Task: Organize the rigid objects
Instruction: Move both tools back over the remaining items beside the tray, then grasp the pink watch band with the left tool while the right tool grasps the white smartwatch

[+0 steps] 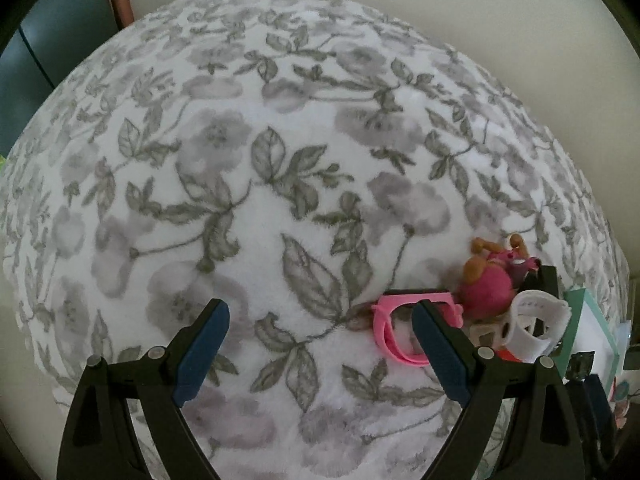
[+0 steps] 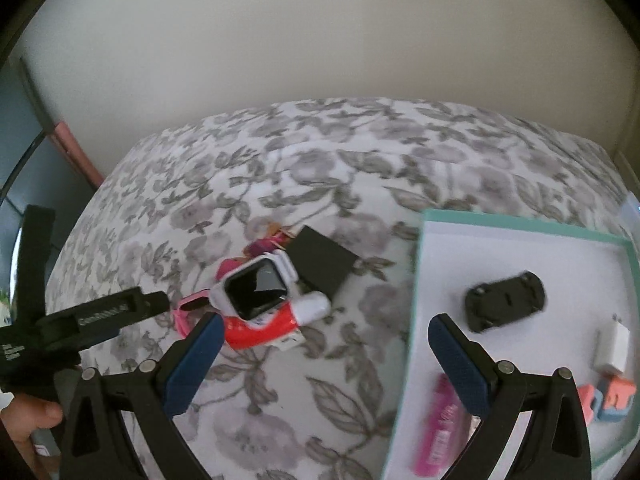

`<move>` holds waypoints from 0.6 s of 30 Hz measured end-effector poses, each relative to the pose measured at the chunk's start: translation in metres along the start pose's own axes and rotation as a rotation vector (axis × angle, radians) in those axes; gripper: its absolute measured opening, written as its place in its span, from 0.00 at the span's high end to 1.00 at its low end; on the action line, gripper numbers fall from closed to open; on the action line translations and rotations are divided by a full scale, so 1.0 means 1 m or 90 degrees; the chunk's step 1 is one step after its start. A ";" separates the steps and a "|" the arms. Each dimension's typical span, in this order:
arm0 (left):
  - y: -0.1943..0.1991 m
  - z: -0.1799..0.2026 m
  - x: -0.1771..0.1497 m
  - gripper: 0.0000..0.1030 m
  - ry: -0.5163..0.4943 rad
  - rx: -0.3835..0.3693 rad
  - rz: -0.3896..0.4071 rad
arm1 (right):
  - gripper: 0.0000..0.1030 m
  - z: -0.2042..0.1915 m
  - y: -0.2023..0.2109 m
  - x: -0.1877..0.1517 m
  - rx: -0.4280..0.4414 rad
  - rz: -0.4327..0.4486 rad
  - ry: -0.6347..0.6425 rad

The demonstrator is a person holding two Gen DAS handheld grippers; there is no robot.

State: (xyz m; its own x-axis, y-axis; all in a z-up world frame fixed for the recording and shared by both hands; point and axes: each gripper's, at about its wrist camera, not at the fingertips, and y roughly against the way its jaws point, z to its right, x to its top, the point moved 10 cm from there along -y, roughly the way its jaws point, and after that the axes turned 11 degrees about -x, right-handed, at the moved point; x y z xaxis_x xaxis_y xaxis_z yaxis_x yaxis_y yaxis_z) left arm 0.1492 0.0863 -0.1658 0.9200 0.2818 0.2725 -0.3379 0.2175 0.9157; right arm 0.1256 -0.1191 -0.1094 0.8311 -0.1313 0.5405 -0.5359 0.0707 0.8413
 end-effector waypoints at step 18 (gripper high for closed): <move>-0.019 -0.002 0.004 0.10 -0.003 0.018 -0.018 | 0.03 -0.035 -0.035 0.005 0.012 -0.003 0.079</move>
State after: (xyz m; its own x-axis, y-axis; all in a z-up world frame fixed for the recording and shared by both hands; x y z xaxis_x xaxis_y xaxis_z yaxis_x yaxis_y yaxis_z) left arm 0.1592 0.0852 -0.1828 0.9303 0.2713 0.2471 -0.3053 0.1989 0.9312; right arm 0.1542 -0.0873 -0.1356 0.8448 -0.0080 0.5350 -0.5339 0.0516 0.8440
